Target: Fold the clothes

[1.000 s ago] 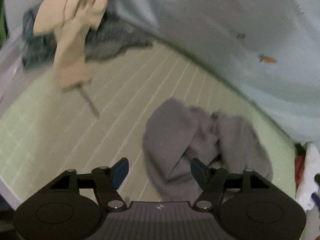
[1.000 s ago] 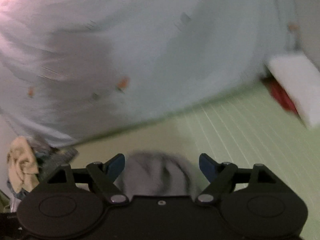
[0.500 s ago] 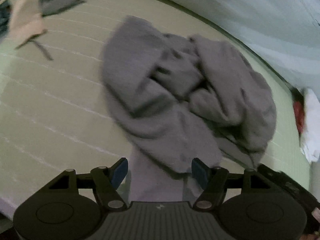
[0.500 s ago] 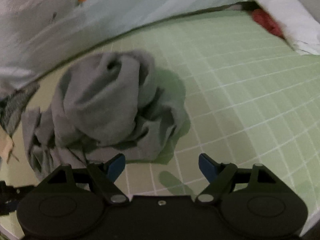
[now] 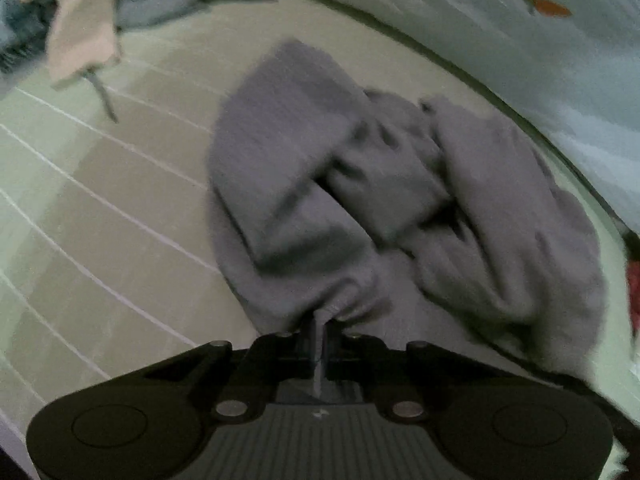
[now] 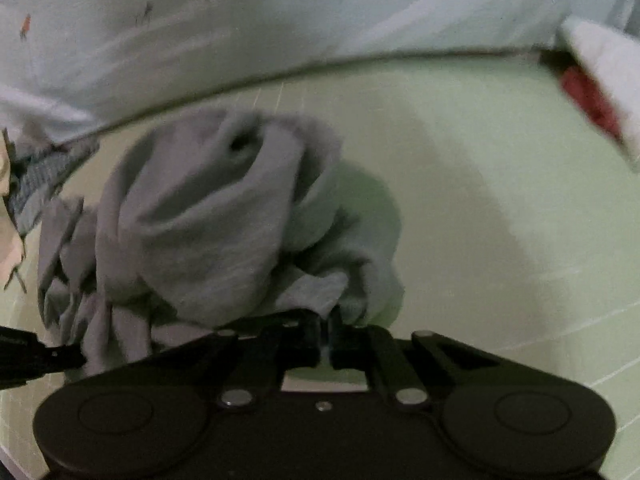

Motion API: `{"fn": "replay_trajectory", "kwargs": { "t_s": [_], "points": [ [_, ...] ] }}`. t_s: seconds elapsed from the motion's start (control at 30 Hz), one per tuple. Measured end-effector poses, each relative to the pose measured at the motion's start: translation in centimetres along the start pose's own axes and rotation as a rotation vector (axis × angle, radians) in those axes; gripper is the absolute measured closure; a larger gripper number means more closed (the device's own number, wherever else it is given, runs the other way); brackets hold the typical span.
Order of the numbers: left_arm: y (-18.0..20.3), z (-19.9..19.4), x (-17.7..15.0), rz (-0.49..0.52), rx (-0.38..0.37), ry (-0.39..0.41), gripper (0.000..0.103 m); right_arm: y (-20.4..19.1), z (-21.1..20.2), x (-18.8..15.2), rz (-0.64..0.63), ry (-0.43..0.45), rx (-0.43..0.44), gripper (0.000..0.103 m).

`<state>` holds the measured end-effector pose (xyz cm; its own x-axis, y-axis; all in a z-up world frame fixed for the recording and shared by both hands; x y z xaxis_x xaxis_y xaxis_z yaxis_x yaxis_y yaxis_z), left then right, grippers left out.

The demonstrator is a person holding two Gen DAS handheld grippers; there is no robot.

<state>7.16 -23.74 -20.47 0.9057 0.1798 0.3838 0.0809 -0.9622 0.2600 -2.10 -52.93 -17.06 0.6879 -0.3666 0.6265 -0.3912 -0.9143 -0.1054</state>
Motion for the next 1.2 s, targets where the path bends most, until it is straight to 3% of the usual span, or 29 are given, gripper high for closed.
{"fn": "replay_trajectory", "kwargs": {
  "t_s": [0.13,0.23,0.37,0.43,0.53,0.57,0.6,0.63,0.67,0.7,0.8,0.93,1.07,1.2],
  "points": [
    [-3.8,-2.4,2.8,-0.065,0.074,0.095,0.100,5.1,-3.8,3.2,-0.005,0.122,-0.120,0.100],
    [-7.1,-5.1,5.8,-0.084,0.176,0.190,0.100,10.1,-7.2,7.0,-0.015,0.241,-0.274,0.100],
    [-10.6,-9.0,9.4,-0.117,0.270,0.290,0.100,16.1,-11.6,12.1,0.055,0.366,-0.391,0.100],
    [-12.1,-10.4,10.6,-0.126,0.309,0.310,0.100,18.0,-12.2,13.2,0.085,0.378,-0.411,0.100],
    [-12.6,-9.6,10.3,-0.106,0.283,0.227,0.094,18.6,-10.1,11.9,0.128,0.271,-0.426,0.097],
    [-12.8,-9.4,10.2,-0.099,0.274,0.200,0.085,18.8,-9.4,11.4,0.142,0.230,-0.430,0.091],
    [-12.9,-9.1,10.1,-0.092,0.264,0.176,0.071,18.4,-8.8,10.6,0.169,0.204,-0.426,0.077],
    [-12.5,-8.9,10.2,-0.086,0.247,0.178,0.065,17.8,-8.3,9.8,0.200,0.184,-0.419,0.067],
    [-12.2,-8.7,10.4,-0.079,0.229,0.179,0.053,16.8,-8.0,9.0,0.231,0.173,-0.400,0.047],
    [-11.8,-8.5,10.5,-0.072,0.211,0.181,0.043,15.4,-7.5,8.2,0.245,0.162,-0.371,0.037],
    [-10.8,-7.9,11.0,-0.053,0.158,0.184,0.028,10.9,-5.9,6.3,0.266,0.120,-0.274,0.031],
    [-10.4,-5.2,12.3,-0.040,0.123,0.112,0.025,3.7,-3.5,5.3,0.206,0.080,-0.242,0.027],
    [-10.8,-4.1,12.4,-0.001,0.098,0.100,0.020,-4.2,-2.3,4.8,0.150,0.057,-0.161,0.025],
    [-12.7,-3.8,11.1,-0.033,0.078,0.076,0.020,-12.0,-2.3,2.5,0.027,0.021,-0.072,0.024]
  ]
}}
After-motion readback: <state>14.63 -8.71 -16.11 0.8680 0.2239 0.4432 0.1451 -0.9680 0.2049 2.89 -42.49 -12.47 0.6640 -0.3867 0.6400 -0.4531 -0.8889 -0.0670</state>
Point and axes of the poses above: each gripper's, at about its wrist camera, not at the fingertips, and z roughly the way its jaws point, y to its right, x to its top, the point moved 8 cm from there along z, roughly the way its jaws point, and after that the axes turned 1 degree about -z, right-handed, at the moved point
